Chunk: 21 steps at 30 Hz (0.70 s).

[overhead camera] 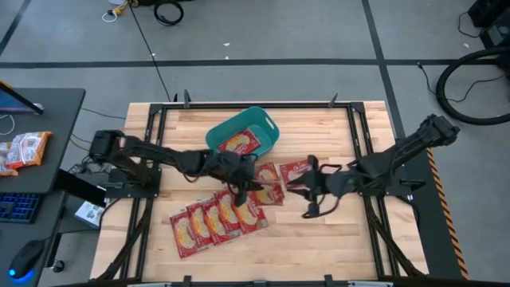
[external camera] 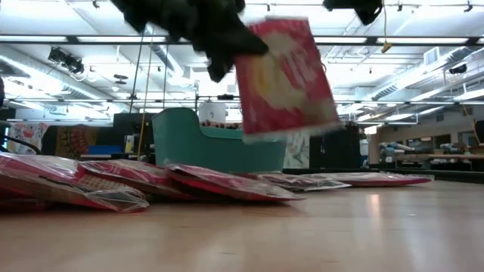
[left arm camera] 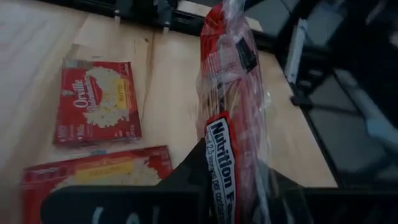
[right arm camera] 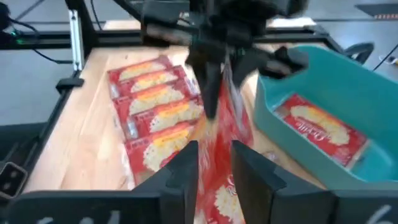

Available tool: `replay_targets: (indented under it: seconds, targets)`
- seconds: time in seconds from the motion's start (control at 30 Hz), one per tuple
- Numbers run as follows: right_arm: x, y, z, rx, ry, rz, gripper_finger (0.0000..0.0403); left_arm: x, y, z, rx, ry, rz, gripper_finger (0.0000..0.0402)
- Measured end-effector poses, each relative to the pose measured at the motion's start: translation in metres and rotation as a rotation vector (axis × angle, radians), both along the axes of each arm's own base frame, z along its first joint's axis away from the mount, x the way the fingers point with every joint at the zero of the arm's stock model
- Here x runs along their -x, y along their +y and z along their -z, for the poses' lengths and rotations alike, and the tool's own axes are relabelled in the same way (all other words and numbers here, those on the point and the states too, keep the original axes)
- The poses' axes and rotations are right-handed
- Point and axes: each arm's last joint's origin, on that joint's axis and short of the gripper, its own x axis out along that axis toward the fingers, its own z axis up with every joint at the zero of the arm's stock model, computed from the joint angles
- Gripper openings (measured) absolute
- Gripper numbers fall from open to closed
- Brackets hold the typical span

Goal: Sort popcorn bags into baskets
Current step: Put the red popcorn bag into the green bin

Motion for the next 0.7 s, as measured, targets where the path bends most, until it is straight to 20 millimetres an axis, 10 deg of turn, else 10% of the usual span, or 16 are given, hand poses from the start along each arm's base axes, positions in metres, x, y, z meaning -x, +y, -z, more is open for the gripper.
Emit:
replay_targets:
  seconds: [0.33,0.7]
  targets:
    - [0.003,0.0,0.006,0.044,0.05,0.032,0.0107,0.022,0.054,-0.09,-0.308,0.189,0.13,0.0031]
    - [-0.02,0.011,0.042,0.112,0.182,0.031,0.0107,0.051,0.156,-0.099,-0.42,0.204,0.149,0.0032]
